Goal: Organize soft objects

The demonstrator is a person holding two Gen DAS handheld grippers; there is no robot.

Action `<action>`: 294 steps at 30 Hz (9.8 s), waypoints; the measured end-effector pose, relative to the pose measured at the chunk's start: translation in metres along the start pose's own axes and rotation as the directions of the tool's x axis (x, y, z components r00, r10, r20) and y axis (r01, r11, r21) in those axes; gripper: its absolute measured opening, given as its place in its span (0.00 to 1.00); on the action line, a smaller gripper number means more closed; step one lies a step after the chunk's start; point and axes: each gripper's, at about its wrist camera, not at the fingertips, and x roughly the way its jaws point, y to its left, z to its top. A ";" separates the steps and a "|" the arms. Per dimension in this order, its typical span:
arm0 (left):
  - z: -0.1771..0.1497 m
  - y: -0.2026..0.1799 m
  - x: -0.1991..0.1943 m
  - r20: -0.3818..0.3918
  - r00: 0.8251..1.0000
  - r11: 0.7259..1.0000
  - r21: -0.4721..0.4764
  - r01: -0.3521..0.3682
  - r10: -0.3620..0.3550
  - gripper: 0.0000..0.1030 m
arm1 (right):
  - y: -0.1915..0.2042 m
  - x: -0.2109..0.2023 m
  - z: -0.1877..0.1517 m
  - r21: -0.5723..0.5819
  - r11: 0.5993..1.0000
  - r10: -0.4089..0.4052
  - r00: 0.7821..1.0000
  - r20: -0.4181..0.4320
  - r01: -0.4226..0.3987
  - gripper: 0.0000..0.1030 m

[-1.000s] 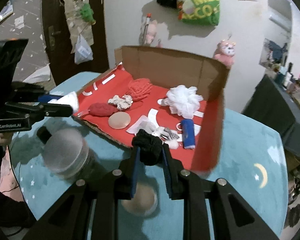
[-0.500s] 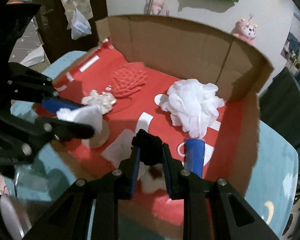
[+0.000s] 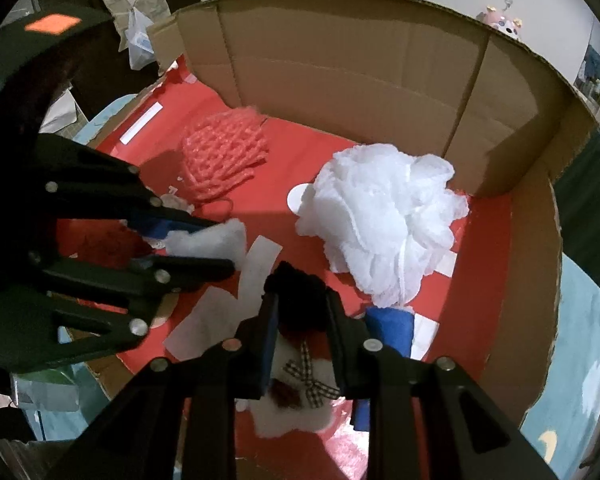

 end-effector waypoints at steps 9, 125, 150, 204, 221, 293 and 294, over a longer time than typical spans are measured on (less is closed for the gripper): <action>0.003 0.003 0.007 -0.006 1.000 1.000 0.010 -0.019 0.020 0.19 | -0.005 -0.003 -0.001 0.000 1.000 -0.004 1.000 -0.007 0.004 0.26; -0.144 0.000 -0.087 0.327 0.899 0.900 -0.413 -0.142 0.292 0.73 | 0.043 -0.077 -0.116 0.322 0.888 -0.429 0.845 0.319 0.329 1.00; -0.151 0.000 -0.084 0.332 0.896 0.889 -0.440 -0.127 0.293 0.79 | 0.045 -0.075 -0.117 0.330 0.880 -0.445 0.836 0.320 0.342 1.00; -0.130 0.019 -0.054 0.231 0.944 0.905 -0.405 -0.129 0.238 0.79 | 0.033 -0.056 -0.091 0.295 0.902 -0.376 0.910 0.178 0.315 1.00; -0.130 0.018 -0.055 0.233 0.944 0.906 -0.403 -0.124 0.233 0.79 | 0.034 -0.055 -0.091 0.295 0.902 -0.377 0.909 0.178 0.317 1.00; -0.186 -0.056 -0.172 0.416 0.857 0.908 -0.399 -0.127 0.303 0.94 | 0.073 -0.164 -0.148 0.330 0.891 -0.422 0.834 0.356 0.310 1.00; -0.194 -0.065 -0.179 0.439 0.845 0.911 -0.392 -0.126 0.306 0.94 | 0.077 -0.168 -0.155 0.329 0.893 -0.421 0.831 0.364 0.309 1.00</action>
